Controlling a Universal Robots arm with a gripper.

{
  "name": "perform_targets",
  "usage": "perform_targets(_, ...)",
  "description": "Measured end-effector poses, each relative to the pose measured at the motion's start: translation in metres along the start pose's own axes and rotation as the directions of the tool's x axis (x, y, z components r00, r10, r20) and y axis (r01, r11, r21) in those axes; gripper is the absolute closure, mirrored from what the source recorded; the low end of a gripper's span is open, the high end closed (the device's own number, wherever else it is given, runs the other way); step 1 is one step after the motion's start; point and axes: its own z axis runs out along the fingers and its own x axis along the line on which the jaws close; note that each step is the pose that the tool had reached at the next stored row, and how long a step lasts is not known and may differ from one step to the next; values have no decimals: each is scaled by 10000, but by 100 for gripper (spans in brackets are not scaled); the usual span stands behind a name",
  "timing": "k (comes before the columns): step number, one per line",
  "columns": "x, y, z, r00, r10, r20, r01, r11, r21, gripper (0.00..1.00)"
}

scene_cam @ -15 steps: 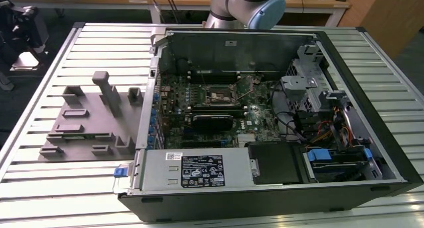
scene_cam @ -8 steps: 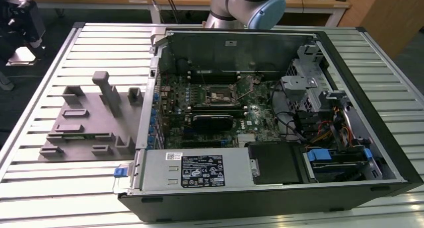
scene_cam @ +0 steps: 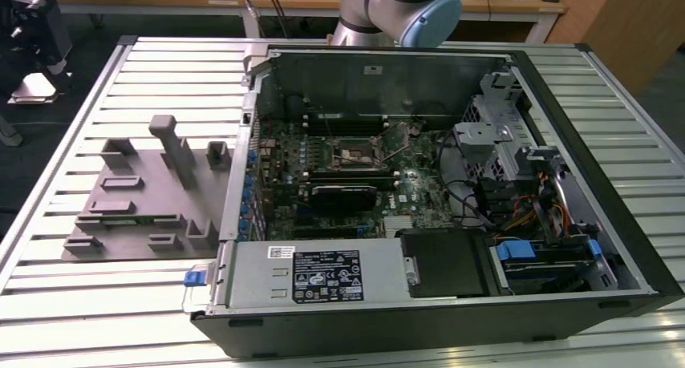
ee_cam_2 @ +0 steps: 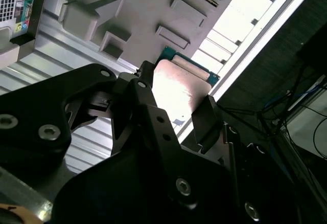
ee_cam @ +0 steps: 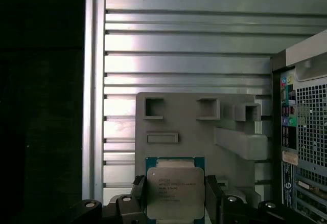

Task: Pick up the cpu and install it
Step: 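Pick up the cpu and move it towards the insertion slot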

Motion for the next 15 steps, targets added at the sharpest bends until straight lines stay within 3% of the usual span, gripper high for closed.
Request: perform_targets(15,-221,6,11,10000,-2,2,2,10000,-1,46)
